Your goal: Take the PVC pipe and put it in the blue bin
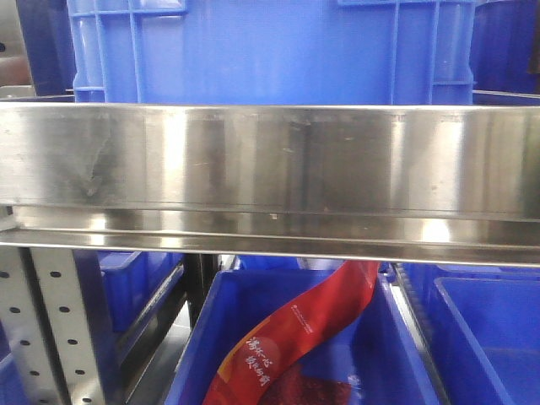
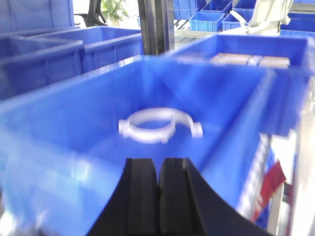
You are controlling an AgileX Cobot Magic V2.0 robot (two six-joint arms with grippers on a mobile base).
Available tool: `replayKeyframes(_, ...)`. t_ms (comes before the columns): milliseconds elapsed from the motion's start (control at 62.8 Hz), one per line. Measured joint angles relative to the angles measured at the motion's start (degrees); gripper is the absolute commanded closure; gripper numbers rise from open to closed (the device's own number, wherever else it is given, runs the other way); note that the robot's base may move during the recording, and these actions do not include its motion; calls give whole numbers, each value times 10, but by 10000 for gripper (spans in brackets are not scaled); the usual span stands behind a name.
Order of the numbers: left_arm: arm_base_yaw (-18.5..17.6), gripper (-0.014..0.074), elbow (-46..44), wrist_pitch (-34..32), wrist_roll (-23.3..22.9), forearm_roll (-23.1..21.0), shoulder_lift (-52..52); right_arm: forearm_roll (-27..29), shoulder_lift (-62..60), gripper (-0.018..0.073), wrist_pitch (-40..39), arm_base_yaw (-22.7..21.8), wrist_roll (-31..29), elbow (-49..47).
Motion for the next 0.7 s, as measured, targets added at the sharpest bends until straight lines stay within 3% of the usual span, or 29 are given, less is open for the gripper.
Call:
replayKeyframes(159, 0, 707, 116, -65, -1, -24, -76, 0, -91, 727, -3, 0, 0, 79)
replayKeyframes(318, 0, 707, 187, -73, -1, -28, -141, 0, -159, 727, 13, 0, 0, 125)
replayKeyframes(414, 0, 707, 204, -73, -1, -28, -174, 0, -181, 727, 40, 0, 0, 131)
replayKeyframes(700, 0, 707, 205, -80, -1, -28, -208, 0, -207, 727, 23, 0, 0, 133)
